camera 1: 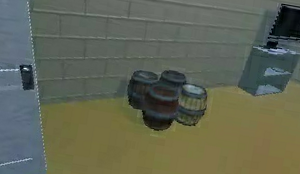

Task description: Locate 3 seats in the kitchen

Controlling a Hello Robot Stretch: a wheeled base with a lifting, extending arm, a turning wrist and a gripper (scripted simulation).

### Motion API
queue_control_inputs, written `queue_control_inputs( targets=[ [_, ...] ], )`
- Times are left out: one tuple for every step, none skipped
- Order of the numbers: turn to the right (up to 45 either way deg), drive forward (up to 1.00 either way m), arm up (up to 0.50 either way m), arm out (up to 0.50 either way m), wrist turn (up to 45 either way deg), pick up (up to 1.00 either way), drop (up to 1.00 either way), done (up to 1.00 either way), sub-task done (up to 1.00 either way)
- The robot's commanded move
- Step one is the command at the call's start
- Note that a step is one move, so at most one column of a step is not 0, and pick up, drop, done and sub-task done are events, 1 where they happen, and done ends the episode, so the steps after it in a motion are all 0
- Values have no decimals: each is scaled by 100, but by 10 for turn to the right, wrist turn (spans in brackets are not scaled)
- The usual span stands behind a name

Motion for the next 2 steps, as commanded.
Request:
queue_control_inputs(
  targets=[
    [-300,0,0,0,0,0,0,0,0],
    [0,10,0,0,0,0,0,0,0]
  ],
)
